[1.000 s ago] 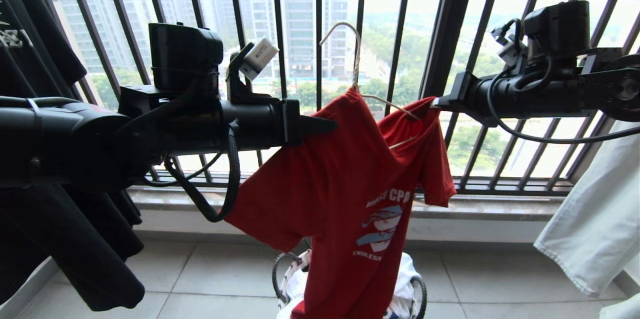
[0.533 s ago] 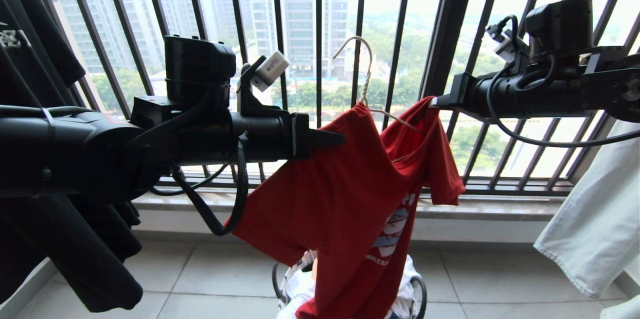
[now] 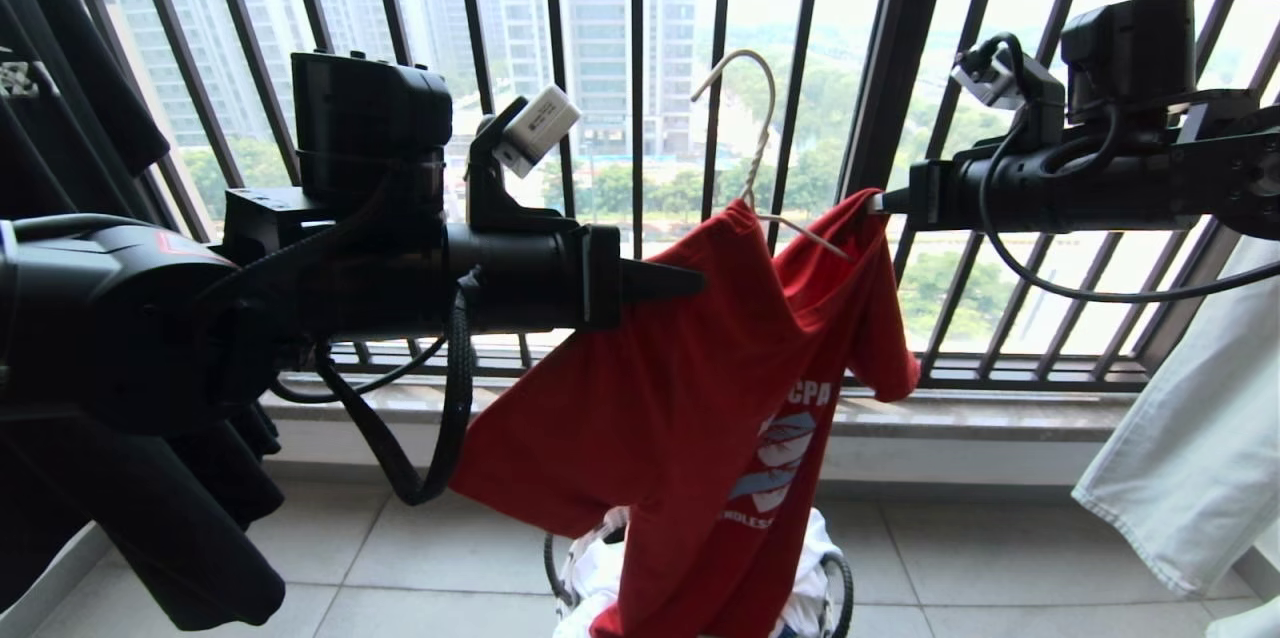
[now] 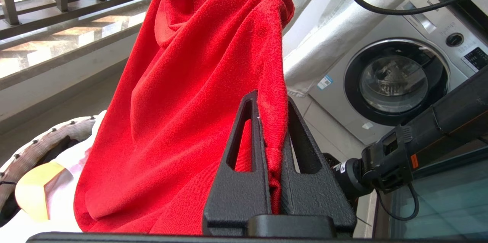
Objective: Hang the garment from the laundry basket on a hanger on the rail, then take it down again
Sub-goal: Hang the clothes on the clothes rack
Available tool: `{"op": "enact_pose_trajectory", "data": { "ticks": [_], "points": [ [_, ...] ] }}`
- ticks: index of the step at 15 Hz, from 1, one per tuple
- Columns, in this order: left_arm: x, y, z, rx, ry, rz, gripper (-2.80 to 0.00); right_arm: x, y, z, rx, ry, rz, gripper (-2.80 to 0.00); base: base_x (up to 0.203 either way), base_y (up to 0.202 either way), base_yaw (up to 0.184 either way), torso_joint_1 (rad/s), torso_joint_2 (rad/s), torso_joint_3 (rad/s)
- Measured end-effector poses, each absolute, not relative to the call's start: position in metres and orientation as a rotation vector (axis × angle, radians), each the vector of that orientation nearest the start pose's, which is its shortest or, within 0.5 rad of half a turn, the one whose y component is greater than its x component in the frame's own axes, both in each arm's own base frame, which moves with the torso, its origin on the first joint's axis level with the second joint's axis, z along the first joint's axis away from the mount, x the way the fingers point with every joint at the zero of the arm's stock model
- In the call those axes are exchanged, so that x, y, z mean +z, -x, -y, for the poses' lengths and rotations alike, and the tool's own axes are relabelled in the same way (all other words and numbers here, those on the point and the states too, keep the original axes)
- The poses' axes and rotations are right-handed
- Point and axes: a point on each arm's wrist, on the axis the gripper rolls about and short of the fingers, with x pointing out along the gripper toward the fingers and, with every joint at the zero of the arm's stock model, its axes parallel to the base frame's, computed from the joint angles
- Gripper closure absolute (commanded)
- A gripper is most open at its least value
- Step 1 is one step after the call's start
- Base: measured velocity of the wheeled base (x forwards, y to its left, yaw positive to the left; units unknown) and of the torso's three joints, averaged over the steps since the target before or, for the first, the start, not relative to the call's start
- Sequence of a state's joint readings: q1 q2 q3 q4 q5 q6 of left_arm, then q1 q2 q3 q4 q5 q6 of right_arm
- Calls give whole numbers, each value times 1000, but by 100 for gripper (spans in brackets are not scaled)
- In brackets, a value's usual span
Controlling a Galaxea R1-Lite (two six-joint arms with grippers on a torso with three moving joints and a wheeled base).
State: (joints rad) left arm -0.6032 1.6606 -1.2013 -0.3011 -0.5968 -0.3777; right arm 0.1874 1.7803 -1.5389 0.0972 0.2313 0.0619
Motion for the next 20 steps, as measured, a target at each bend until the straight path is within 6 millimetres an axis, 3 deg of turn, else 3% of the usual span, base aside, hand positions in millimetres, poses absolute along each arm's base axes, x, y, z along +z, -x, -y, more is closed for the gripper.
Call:
{"op": "enact_pose_trajectory", "data": {
  "ticks": [13,20],
  "points": [
    [270,-246,194,-1180,339,-374,0,302,-313,-80,569,244,-247,0,0,0,0,0,0,0],
    [263,-252,198,-1191,379,-333,0,319,-289,-85,613,342,-161,0,0,0,0,0,0,0]
  ]
}}
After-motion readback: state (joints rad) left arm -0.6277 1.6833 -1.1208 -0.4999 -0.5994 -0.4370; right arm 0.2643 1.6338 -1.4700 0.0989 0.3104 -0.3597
